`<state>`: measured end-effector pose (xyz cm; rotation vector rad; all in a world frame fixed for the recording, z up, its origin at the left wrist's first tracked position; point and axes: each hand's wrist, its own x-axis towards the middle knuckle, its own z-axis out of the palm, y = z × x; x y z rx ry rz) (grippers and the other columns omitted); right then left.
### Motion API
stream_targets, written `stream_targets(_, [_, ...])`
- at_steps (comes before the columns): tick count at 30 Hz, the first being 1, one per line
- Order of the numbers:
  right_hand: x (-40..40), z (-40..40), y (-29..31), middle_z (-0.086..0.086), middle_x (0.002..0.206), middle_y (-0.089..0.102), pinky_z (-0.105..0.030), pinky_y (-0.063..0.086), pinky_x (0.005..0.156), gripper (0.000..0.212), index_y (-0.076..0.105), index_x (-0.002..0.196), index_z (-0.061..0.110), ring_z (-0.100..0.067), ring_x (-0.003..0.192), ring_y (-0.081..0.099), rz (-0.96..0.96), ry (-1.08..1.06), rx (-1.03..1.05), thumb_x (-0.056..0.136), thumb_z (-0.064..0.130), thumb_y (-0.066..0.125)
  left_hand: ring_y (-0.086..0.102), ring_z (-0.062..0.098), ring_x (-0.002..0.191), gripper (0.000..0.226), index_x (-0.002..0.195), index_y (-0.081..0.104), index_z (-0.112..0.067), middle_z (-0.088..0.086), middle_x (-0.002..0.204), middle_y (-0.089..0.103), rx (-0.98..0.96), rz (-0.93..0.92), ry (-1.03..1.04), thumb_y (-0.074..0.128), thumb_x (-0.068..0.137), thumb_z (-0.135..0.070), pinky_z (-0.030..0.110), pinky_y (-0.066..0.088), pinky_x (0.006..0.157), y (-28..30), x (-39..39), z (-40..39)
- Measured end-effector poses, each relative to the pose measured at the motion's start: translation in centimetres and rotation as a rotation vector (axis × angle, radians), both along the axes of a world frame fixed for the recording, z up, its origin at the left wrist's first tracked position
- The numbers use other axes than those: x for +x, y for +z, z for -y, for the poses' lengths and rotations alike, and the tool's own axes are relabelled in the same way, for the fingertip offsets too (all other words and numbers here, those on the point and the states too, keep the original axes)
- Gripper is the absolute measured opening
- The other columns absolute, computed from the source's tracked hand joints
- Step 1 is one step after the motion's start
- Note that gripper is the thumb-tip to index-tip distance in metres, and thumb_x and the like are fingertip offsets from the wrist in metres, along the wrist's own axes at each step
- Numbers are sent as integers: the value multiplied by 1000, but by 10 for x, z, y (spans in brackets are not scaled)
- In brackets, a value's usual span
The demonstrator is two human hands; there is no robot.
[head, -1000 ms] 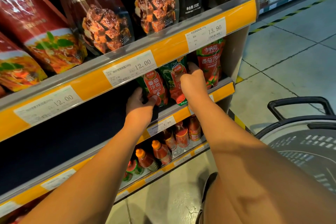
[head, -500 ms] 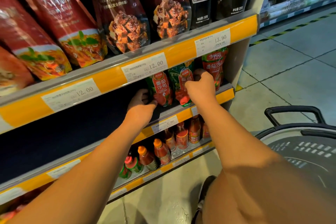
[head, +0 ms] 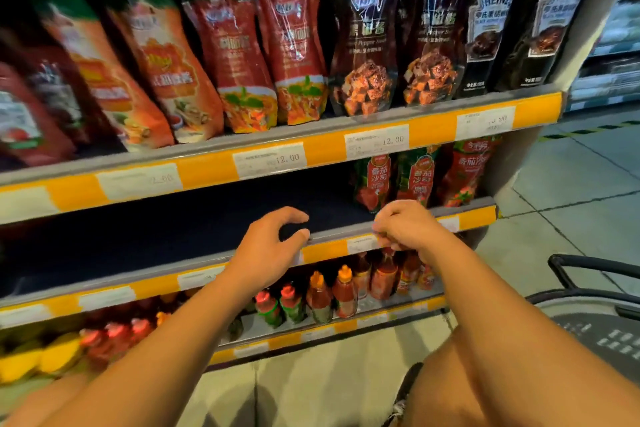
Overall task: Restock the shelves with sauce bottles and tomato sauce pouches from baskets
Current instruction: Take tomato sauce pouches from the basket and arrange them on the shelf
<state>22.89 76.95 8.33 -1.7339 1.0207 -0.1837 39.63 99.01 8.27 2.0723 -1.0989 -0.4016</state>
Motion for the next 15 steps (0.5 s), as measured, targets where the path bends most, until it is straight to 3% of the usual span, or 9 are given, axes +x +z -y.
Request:
stream_targets(4, [41,-49,-5,-9,67,70,-34,48,57,4,72,83,4,-15,55,59,9,271,-127,83,8,70,55,-9,119,23,123,67,-36,-25,124,65,-11,0,66,65,100,-34,16,41,99,3,12,-58])
stream_targets(7, [72,-91,-10,0,73,68,-28,41,56,4,70,89,16,-3,46,48,15,430,-198,88,13,70,62,0,116,22,122,66,-39,-27,125,64,-11,-24,125,65,100,-35,24,48,100,6,21,-111])
stream_targets(12, [108,-169,-12,4,86,71,-28,49,56,8,69,94,31,-7,63,58,56,683,-258,88,25,69,70,7,100,25,118,66,-46,-25,117,69,-53,-29,297,65,93,-48,36,58,89,7,35,-215])
stream_targets(15, [129,-209,-12,10,98,69,-27,51,68,12,68,103,31,-3,73,60,73,772,-336,92,29,72,64,-3,112,24,118,71,-38,-27,117,70,-111,17,420,72,94,-34,29,52,98,5,40,-279])
